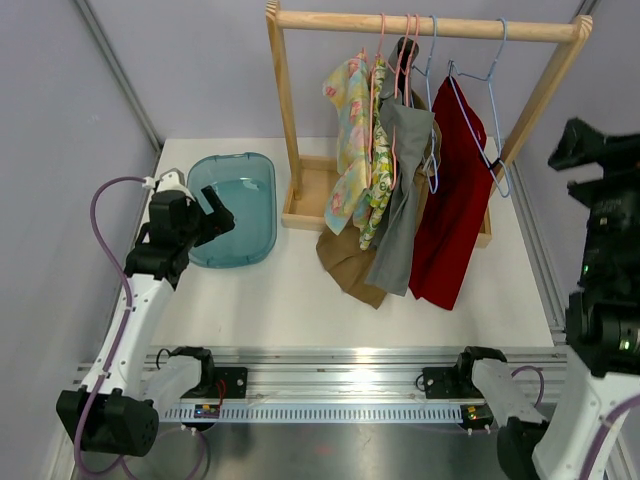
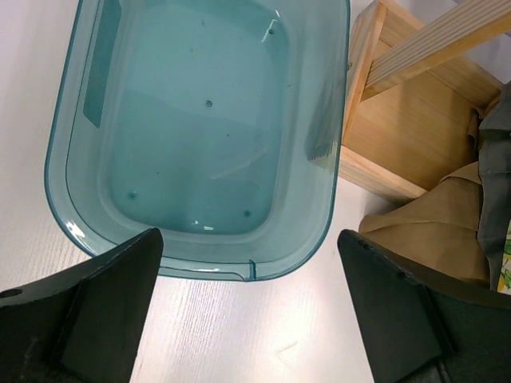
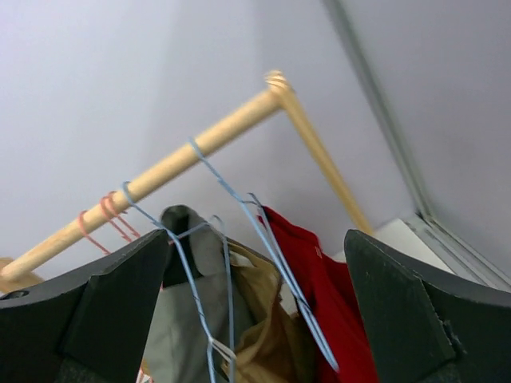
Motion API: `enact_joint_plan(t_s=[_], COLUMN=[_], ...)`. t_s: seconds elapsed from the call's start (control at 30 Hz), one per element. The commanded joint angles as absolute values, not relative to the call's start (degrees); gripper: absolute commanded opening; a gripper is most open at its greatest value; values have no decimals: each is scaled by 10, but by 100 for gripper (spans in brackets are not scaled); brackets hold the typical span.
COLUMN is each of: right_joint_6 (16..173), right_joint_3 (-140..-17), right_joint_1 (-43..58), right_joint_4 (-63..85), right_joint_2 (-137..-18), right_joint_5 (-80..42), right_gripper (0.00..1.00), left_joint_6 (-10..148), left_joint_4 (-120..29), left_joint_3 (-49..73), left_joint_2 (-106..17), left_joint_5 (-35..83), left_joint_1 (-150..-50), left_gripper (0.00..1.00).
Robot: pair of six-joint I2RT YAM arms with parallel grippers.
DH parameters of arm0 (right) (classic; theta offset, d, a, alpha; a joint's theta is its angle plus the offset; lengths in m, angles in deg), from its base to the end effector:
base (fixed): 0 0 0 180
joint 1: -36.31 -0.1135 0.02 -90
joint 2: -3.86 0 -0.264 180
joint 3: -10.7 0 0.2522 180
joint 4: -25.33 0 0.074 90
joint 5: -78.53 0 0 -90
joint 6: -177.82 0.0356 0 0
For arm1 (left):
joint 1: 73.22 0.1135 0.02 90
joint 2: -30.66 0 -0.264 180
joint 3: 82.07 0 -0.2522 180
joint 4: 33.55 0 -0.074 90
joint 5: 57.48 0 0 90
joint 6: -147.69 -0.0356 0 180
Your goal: Remove the skirt from the hanger
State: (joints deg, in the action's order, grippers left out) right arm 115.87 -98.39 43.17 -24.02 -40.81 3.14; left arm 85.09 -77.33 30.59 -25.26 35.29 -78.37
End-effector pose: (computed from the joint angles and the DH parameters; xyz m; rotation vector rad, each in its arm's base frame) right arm 0.0445 -0.0144 0.5548 0.5973 1.1748 0.1481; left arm 0.2111 -0.0173 0.3235 -0.4424 2.1019 -0.2813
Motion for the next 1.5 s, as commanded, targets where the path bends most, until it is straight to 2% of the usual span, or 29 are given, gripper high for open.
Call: enact_joint_plan(t_s=[0.0,0.13,0.23,0.63,0.7,0.9,0.93,1.0,1.07,1.13,1.17,1.37,1.47], right_joint_6=[1108,1109,1106,1109,1109,1109,1109,1108,1108,1103,1102,1102,1106], right_joint_3=[-1060,-1154,-1174,-1138,-1135,-1120,-1114,-1111,-1115,-1126,-1130,-1200,-1275], right_joint_1=[433,433,433,426,426,420,420,420,420,420,420,420,420], right_joint_4=[-216,-257,-256,-228,-228,-225,-223,-217,-219,-226,-229,-250,-281], right_joint_2=[-534,-668,-717,-770,-776,-794,-793,-792,-793,-797,-798,-808,-812], right_joint_5=[-112,-175,-202,-234,-239,-246,-245,-241,-235,-235,-233,-251,-249], right_gripper=[100,97,97,91,83,72,65,57,44,25,2,0,0], left_joint_6=[841,842,842,842,842,841,841,841,841,841,836,806,783], left_joint_4=[-758,-760,-760,-763,-765,-767,-767,-767,-768,-768,-768,-766,-778], left_joint_3=[310,313,313,313,312,312,312,312,311,310,310,276,191], left_joint_2=[-230,-223,-221,-227,-229,-230,-231,-231,-232,-233,-232,-218,-232], left_joint_5=[341,340,344,341,340,345,345,345,345,346,347,402,444], left_joint_1=[-786,-786,-786,-786,-786,-786,-786,-786,-786,-786,-786,-816,-876], left_gripper=[96,96,96,96,96,96,96,96,96,96,96,99,99])
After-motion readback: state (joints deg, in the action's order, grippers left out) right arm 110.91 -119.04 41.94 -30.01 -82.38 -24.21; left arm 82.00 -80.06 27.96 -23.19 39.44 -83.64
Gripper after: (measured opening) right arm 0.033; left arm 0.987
